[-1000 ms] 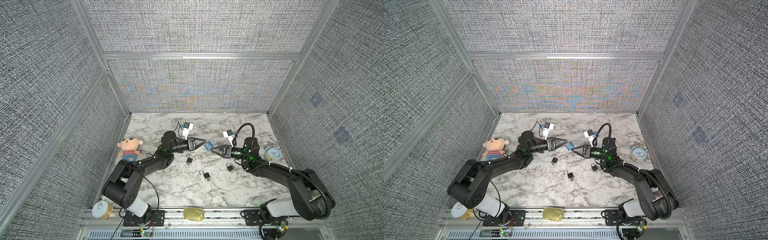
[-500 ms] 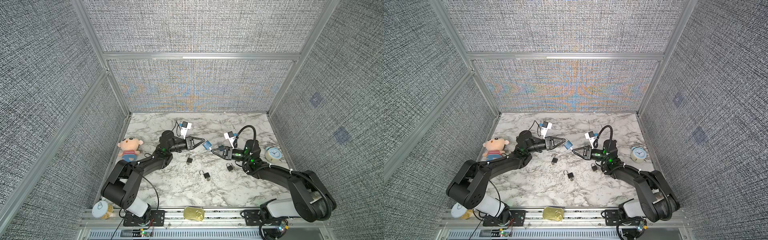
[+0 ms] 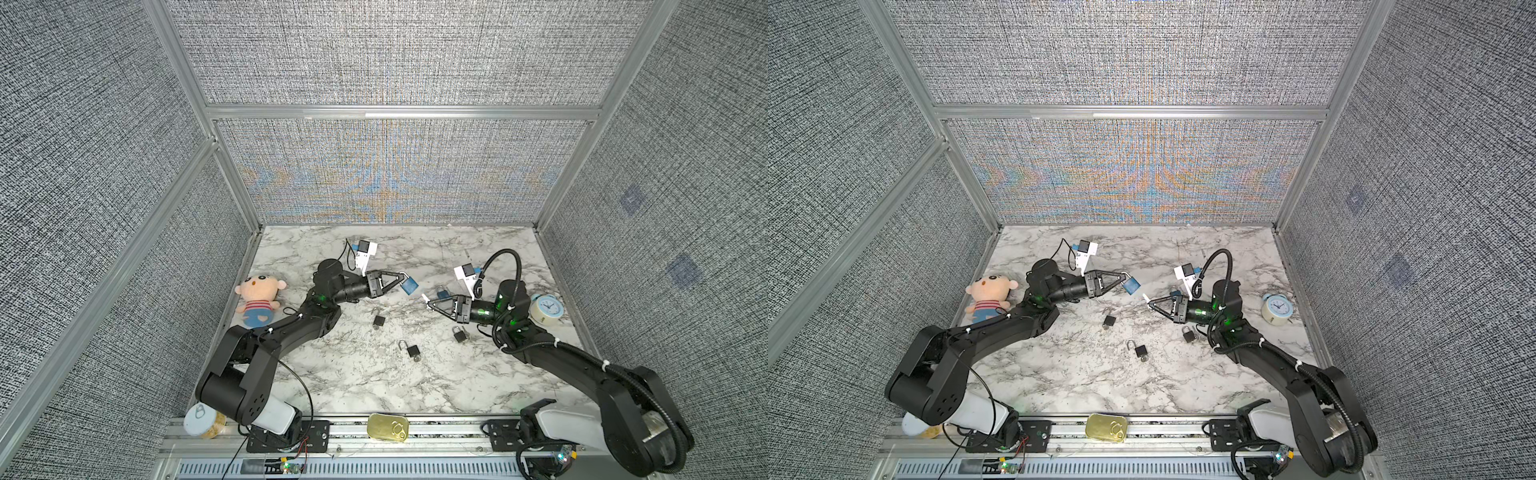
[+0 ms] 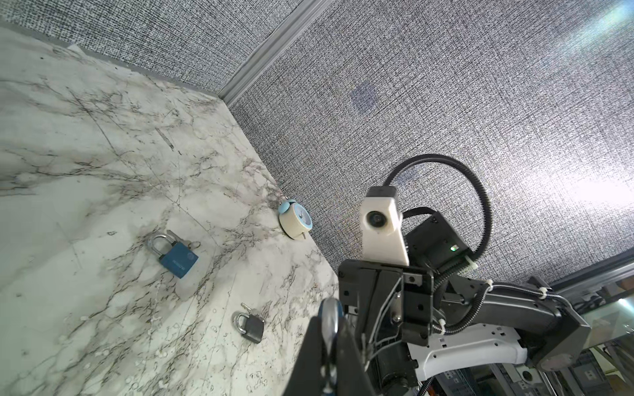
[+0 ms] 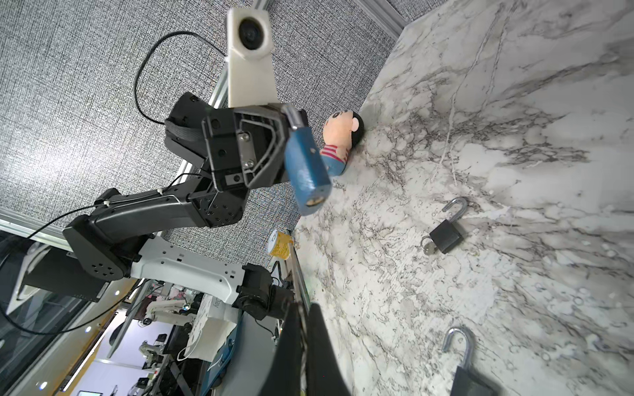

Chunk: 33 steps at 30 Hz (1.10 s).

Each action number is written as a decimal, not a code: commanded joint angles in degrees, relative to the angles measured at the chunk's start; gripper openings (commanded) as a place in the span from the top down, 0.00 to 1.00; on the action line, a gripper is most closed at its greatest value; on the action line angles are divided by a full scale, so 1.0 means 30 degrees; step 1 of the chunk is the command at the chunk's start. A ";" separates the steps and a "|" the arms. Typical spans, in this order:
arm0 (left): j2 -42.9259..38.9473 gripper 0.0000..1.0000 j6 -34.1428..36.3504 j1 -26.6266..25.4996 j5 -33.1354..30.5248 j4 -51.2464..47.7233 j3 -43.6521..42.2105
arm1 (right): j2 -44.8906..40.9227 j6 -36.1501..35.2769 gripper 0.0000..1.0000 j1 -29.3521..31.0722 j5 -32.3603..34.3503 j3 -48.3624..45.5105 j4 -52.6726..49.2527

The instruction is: Lock with the key

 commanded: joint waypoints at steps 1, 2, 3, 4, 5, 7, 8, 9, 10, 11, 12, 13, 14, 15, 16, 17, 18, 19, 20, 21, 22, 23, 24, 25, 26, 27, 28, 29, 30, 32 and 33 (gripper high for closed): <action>0.0485 1.00 0.0608 0.0036 -0.0396 -0.0719 0.0439 | -0.0766 -0.1803 1.00 -0.0098 0.0498 0.0580 -0.2971; 0.0742 1.00 0.0587 0.0030 -0.0442 -0.0909 0.0564 | -0.0906 -0.2142 1.00 -0.0129 0.0587 0.0803 -0.3587; 0.1026 1.00 0.0701 0.0018 -0.0527 -0.1148 0.0722 | -0.1112 -0.2538 1.00 -0.0195 0.0679 0.1002 -0.4495; 0.1330 1.00 0.0890 0.0009 -0.0588 -0.1514 0.0927 | -0.1298 -0.2845 1.00 -0.0217 0.0729 0.1279 -0.4993; 0.1654 1.00 0.1110 0.0004 -0.0668 -0.2013 0.1223 | -0.1410 -0.3110 1.00 -0.0272 0.0742 0.1409 -0.5402; 0.2341 1.00 0.1720 -0.0020 -0.0931 -0.3227 0.1905 | -0.1611 -0.3698 1.00 -0.0413 0.0938 0.1791 -0.6505; 0.2680 1.00 0.1923 -0.0022 -0.0988 -0.3678 0.2211 | -0.1673 -0.3949 1.00 -0.0473 0.1068 0.1945 -0.6890; 0.3083 1.00 0.2127 -0.0052 -0.1029 -0.4074 0.2558 | -0.1694 -0.4137 1.00 -0.0534 0.1122 0.2068 -0.7155; 0.3468 1.00 0.2220 -0.0087 -0.1110 -0.4229 0.2826 | -0.1693 -0.4239 1.00 -0.0580 0.1124 0.2094 -0.7269; 0.3769 1.00 0.2225 -0.0130 -0.1103 -0.4267 0.3060 | -0.1661 -0.4249 1.00 -0.0651 0.1108 0.2116 -0.7302; 0.4195 1.00 0.2226 -0.0133 -0.1143 -0.4295 0.3349 | -0.1661 -0.4225 1.00 -0.0735 0.1120 0.2125 -0.7265; 0.4642 1.00 0.2204 -0.0139 -0.1152 -0.4378 0.3665 | -0.1564 -0.4218 1.00 -0.0767 0.1095 0.2180 -0.7265; 0.5068 1.00 0.2251 -0.0144 -0.1101 -0.4554 0.3982 | -0.1536 -0.4221 1.00 -0.0809 0.1051 0.2207 -0.7293; 0.5572 1.00 0.2283 -0.0154 -0.1063 -0.4825 0.4404 | -0.1514 -0.4188 1.00 -0.0831 0.1037 0.2301 -0.7294; 0.6020 1.00 0.2284 -0.0170 -0.1060 -0.5114 0.4784 | -0.1485 -0.4189 1.00 -0.0897 0.1029 0.2310 -0.7323; 0.6478 1.00 0.2341 -0.0192 -0.0970 -0.5310 0.5106 | -0.1498 -0.4190 1.00 -0.0928 0.0989 0.2325 -0.7369; 0.6926 1.00 0.2399 -0.0224 -0.0905 -0.5484 0.5462 | -0.1528 -0.4240 1.00 -0.0983 0.0970 0.2343 -0.7430; 0.7357 1.00 0.2465 -0.0252 -0.0890 -0.5673 0.5792 | -0.1582 -0.4273 1.00 -0.1037 0.1005 0.2357 -0.7464; 0.7706 1.00 0.2557 -0.0281 -0.0894 -0.5931 0.6111 | -0.1669 -0.4247 1.00 -0.1053 0.1003 0.2361 -0.7484; 0.8132 1.00 0.2720 -0.0285 -0.0897 -0.6266 0.6484 | -0.1729 -0.4268 1.00 -0.1128 0.1002 0.2380 -0.7555; 0.8517 1.00 0.2971 -0.0283 -0.0899 -0.6637 0.6893 | -0.1804 -0.4269 1.00 -0.1141 0.1005 0.2366 -0.7580; 0.8783 1.00 0.3173 -0.0293 -0.0992 -0.7075 0.7232 | -0.1862 -0.4259 1.00 -0.1194 0.0996 0.2358 -0.7609; 0.9345 1.00 0.3314 -0.0300 -0.1033 -0.7565 0.7627 | -0.1904 -0.4277 1.00 -0.1237 0.0985 0.2360 -0.7661; 0.9730 1.00 0.3425 -0.0286 -0.1030 -0.7921 0.8008 | -0.1912 -0.4318 1.00 -0.1253 0.0994 0.2362 -0.7750; 1.0017 1.00 0.3481 -0.0326 -0.1007 -0.8205 0.8289 | -0.1952 -0.4325 1.00 -0.1284 0.1004 0.2363 -0.7768; 1.0325 1.00 0.3515 -0.0344 -0.0975 -0.8431 0.8609 | -0.1966 -0.4331 1.00 -0.1305 0.1032 0.2335 -0.7791; 1.0655 1.00 0.3569 -0.0381 -0.0920 -0.8694 0.8946 | -0.1963 -0.4280 1.00 -0.1316 0.1035 0.2329 -0.7794; 1.0884 1.00 0.3599 -0.0415 -0.0943 -0.8869 0.9190 | -0.1963 -0.4299 1.00 -0.1363 0.1032 0.2356 -0.7810; 1.1149 1.00 0.3658 -0.0439 -0.0976 -0.9162 0.9481 | -0.1922 -0.4274 1.00 -0.1347 0.1031 0.2358 -0.7792; 1.1584 1.00 0.3748 -0.0434 -0.1055 -0.9679 0.9881 | -0.1913 -0.4243 1.00 -0.1391 0.1026 0.2395 -0.7792; 1.1836 1.00 0.3820 -0.0437 -0.1059 -0.9871 1.0077 | -0.1932 -0.4221 1.00 -0.1400 0.1021 0.2409 -0.7784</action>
